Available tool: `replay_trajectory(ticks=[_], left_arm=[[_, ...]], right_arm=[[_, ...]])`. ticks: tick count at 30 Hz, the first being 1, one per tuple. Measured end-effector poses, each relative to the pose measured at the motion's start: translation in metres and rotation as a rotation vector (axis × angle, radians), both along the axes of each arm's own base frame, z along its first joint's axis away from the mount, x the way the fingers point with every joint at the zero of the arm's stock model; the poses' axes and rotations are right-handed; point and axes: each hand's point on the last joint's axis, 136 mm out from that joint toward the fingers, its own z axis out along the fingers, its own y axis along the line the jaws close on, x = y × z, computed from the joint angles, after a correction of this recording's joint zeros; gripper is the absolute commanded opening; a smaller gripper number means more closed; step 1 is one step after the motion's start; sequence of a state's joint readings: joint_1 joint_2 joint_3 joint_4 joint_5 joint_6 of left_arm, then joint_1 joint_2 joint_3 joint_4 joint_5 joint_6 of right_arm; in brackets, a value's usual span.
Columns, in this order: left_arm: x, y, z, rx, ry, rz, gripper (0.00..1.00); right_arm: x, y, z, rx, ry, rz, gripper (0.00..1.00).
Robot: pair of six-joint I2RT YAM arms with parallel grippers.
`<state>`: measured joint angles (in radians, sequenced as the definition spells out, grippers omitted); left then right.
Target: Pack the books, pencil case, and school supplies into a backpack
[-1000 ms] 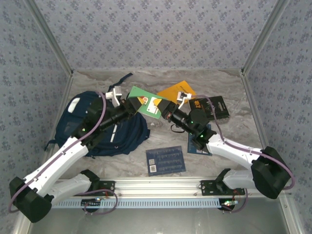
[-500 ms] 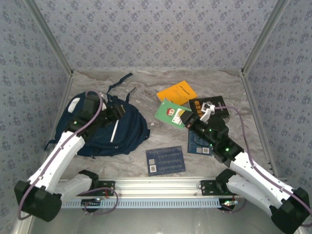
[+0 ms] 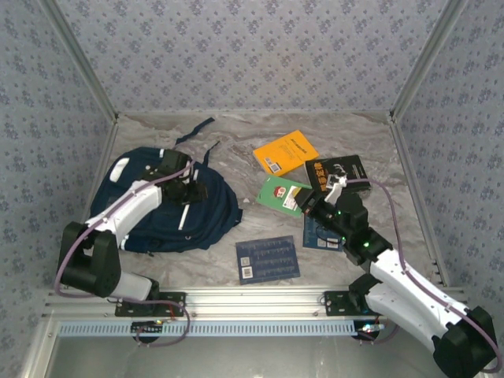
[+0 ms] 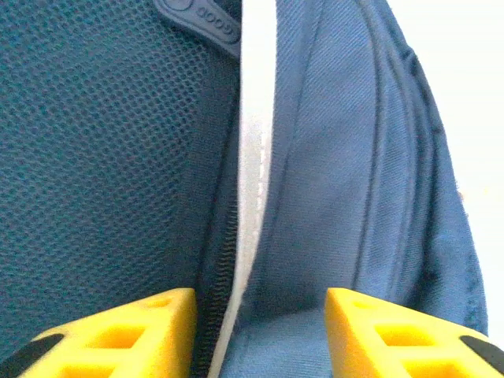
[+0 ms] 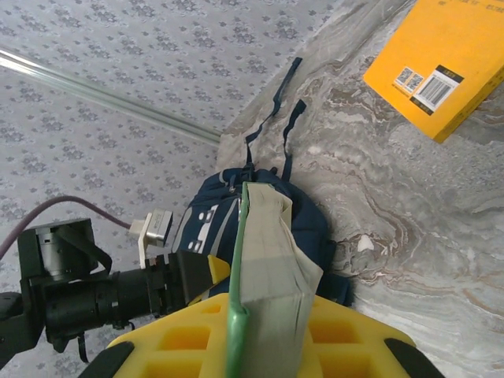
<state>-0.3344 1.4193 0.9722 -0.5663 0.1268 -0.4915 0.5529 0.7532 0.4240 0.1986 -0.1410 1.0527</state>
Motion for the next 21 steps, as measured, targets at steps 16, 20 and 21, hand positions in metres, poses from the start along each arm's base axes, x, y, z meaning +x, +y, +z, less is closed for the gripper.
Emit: replay_trajectory(ticks=[16,20,21], left_arm=[[0.004,-0.010,0.098,-0.018,-0.147,-0.170,0.00],[-0.008,-0.006,0.160,-0.046,-0.288,-0.198,0.00],[-0.012,-0.005,0.170,-0.051,-0.310,-0.202,0.00]], right_arm=[[0.005,0.015,-0.029,-0.038,0.080,0.064,0.00],[0.003,0.036,-0.019,-0.047,0.060,0.139,0.00],[0.003,0.043,-0.017,-0.047,0.056,0.163,0.00]])
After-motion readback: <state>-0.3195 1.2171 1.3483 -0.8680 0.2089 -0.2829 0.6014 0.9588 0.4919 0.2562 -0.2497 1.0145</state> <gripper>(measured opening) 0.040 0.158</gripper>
